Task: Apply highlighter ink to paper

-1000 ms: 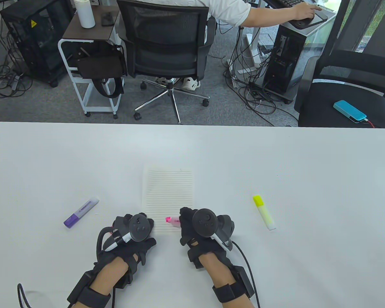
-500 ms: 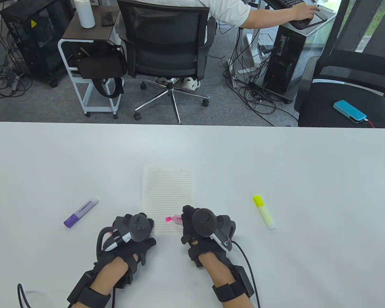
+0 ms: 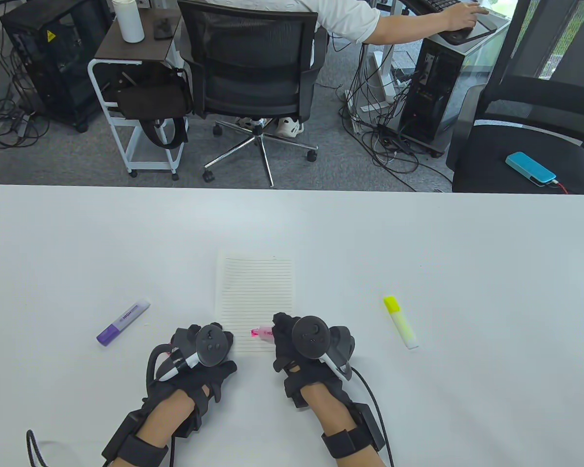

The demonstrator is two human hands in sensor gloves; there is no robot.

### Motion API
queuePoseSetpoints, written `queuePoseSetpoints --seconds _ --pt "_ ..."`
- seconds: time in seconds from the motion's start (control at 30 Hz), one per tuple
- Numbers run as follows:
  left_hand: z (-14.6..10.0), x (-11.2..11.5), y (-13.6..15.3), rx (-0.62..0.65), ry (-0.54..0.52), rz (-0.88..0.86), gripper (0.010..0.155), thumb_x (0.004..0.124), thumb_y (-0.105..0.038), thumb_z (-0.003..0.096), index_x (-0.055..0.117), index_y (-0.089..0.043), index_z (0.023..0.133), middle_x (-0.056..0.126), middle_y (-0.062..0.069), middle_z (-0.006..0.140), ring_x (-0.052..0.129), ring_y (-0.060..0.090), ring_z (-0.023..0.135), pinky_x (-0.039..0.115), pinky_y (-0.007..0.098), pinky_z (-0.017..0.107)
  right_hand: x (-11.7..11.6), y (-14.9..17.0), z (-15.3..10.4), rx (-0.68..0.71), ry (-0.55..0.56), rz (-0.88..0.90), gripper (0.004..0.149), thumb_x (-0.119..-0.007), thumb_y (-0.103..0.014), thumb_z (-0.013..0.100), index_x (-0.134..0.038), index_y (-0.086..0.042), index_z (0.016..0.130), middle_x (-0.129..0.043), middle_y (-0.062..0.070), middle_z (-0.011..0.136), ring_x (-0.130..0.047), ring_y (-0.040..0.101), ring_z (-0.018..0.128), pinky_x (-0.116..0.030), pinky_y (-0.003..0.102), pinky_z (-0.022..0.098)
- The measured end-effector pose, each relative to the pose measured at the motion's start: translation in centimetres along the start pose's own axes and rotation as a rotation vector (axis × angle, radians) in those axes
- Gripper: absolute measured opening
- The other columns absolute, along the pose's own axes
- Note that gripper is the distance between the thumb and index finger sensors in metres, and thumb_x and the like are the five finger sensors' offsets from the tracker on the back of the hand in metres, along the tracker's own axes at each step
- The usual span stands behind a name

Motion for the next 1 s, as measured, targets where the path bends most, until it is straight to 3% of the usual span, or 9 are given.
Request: queuePoseSetpoints --seconds 0.4,0.6,0.77,0.83,1.0 --pt "-0.2 -0.4 0.3 0.028 -0.019 -0.025 0.069 0.068 -0.056 0.0473 0.05 -0.031 0.109 0.041 0.0 0.119 0.039 0.046 0.109 0.031 0.07 0.072 1.6 1.0 -0.5 -0.018 0.117 0.225 0.038 -0.084 -0.031 0.049 -0.089 -0.015 0.083 -0.099 0.018 0.065 -0.098 0.036 0.038 -0.076 0.061 0.05" --pt "-1.5 -3.1 1.4 0.02 -0.176 -0.078 0.068 0.069 -0.054 0.0466 0.056 -0.029 0.108 0.048 0.002 0.118 0.045 0.046 0.108 0.039 0.068 0.072 1.9 1.4 -0.6 -0.024 0.126 0.294 0.038 -0.084 -0.031 0.049 -0.089 -0.015 0.083 -0.099 0.018 0.065 -0.098 0.036 0.039 -0.076 0.061 0.05" --pt "-3.0 -5.6 5.0 -0.12 -0.307 -0.163 0.064 0.072 -0.05 0.0465 0.066 -0.023 0.104 0.062 0.008 0.114 0.055 0.043 0.105 0.046 0.066 0.073 2.2 1.5 -0.7 -0.01 0.142 0.327 0.038 -0.084 -0.031 0.049 -0.089 -0.015 0.083 -0.099 0.018 0.065 -0.098 0.036 0.039 -0.076 0.061 0.05" --pt "-3.2 -6.0 6.8 -0.198 -0.305 -0.197 0.061 0.076 -0.044 0.0456 0.07 -0.019 0.101 0.067 0.01 0.11 0.06 0.042 0.102 0.047 0.065 0.072 2.3 1.5 -0.7 -0.01 0.141 0.336 0.038 -0.084 -0.031 0.049 -0.089 -0.015 0.083 -0.099 0.018 0.065 -0.098 0.036 0.039 -0.076 0.061 0.05" --pt "-2.9 -5.8 8.2 -0.281 -0.259 -0.17 0.058 0.083 -0.034 0.0434 0.071 -0.019 0.098 0.072 0.01 0.104 0.063 0.039 0.099 0.046 0.066 0.072 2.2 1.5 -0.8 -0.009 0.127 0.337 0.038 -0.084 -0.031 0.049 -0.089 -0.015 0.083 -0.099 0.018 0.065 -0.098 0.036 0.039 -0.076 0.061 0.05"
Point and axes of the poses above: the tracker on the back of each hand, its own y axis roughly to the little-finger side, its own z axis roughly from the wrist to the fingertips, x = y × z, the point moved 3 cm from there along z, roughly from the wrist to the fingertips
